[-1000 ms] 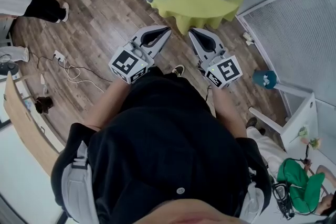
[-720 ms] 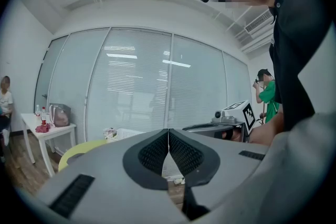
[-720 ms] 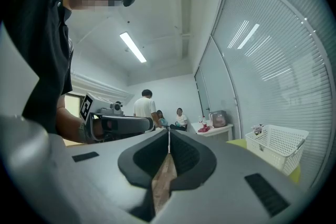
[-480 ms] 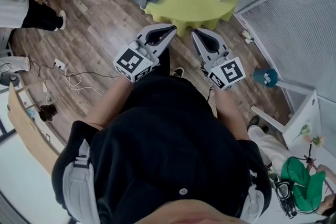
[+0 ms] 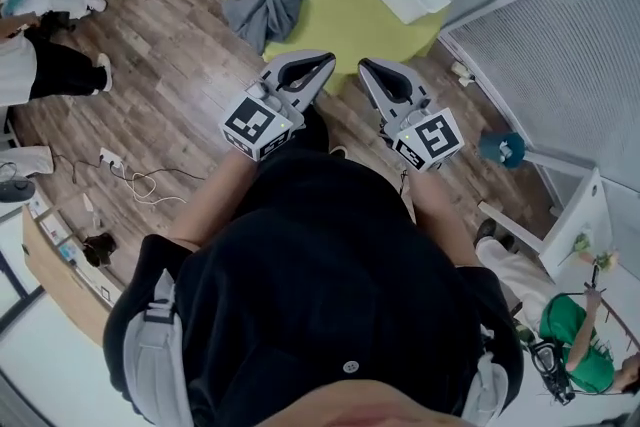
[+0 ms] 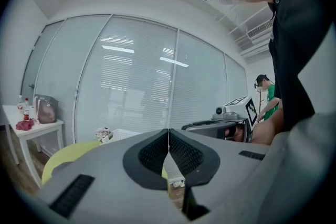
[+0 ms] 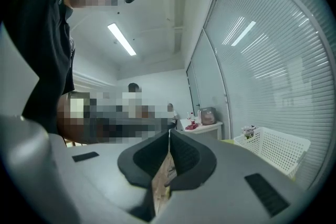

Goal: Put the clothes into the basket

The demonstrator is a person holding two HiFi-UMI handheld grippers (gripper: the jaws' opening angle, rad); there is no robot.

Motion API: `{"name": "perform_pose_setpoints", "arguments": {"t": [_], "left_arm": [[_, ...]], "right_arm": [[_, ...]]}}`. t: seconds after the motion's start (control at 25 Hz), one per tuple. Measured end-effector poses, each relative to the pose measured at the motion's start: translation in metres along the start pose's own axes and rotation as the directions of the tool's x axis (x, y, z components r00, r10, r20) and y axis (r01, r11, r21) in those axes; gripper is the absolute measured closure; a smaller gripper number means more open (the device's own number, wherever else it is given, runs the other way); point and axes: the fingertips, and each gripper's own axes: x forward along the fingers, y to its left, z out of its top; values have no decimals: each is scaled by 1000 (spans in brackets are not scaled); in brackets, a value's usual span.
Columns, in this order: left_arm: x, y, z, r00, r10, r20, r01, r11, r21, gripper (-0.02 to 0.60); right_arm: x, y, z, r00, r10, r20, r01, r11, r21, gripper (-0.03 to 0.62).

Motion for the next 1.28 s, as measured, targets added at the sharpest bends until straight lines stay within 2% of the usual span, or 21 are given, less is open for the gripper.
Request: {"name": "perform_pose_setpoints", "arguments": {"t": [0.32, 0.6, 0.8, 1.08, 1.16, 1.28], "left_arm": [[30, 95, 8, 1000, -11, -25, 11, 1000, -19, 571], [30, 172, 6, 999, -21, -33, 20, 999, -29, 571], [34, 207, -10, 998, -14, -58, 9, 996, -90, 569], [47, 239, -47, 990, 45, -133, -62, 989, -131, 569], [49, 253, -64, 980, 95, -175, -121, 981, -149, 569], [52, 271, -98, 951, 134, -278, -191, 963, -188, 566]], "right_arm": [[85, -62, 9, 1000, -7, -25, 7, 1000, 2, 568], [152, -88, 7, 998, -31, -62, 31, 999, 8, 568], [179, -104, -3, 993, -72, -90, 70, 997, -28, 568], [203, -125, -21, 991, -80, -103, 76, 996, -41, 568], [207, -129, -27, 991, -77, -106, 74, 997, -32, 568], [211, -136, -35, 990, -89, -108, 86, 996, -31, 568]]}}
